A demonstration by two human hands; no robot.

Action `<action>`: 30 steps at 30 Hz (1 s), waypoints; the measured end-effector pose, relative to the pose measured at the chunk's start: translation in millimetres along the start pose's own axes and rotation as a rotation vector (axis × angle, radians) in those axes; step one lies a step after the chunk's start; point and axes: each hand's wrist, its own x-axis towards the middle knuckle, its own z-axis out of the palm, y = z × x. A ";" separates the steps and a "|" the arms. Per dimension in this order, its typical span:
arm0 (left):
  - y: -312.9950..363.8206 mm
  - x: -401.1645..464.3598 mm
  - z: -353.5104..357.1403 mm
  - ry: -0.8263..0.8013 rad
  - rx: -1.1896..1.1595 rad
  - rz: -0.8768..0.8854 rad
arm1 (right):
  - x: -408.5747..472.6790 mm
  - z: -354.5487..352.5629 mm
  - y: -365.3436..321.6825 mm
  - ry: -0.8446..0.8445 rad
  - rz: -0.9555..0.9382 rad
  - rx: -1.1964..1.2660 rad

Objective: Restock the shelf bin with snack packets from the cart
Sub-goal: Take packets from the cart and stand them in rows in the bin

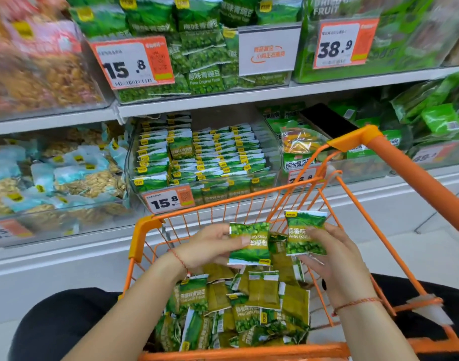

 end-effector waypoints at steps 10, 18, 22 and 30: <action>-1.3 -8.5 -2.1 0.227 -0.262 0.101 | -11.6 45.8 13.5 -0.123 0.226 0.196; 3.7 -20.4 -15.2 0.254 -0.300 0.143 | -12.0 35.4 18.0 -0.250 0.459 0.329; 15.8 -30.5 -14.4 0.137 -0.319 0.157 | -16.8 37.9 13.3 -0.228 0.492 0.273; 35.4 -32.4 -27.1 0.069 0.146 0.170 | -14.1 40.1 16.3 -0.300 0.398 0.185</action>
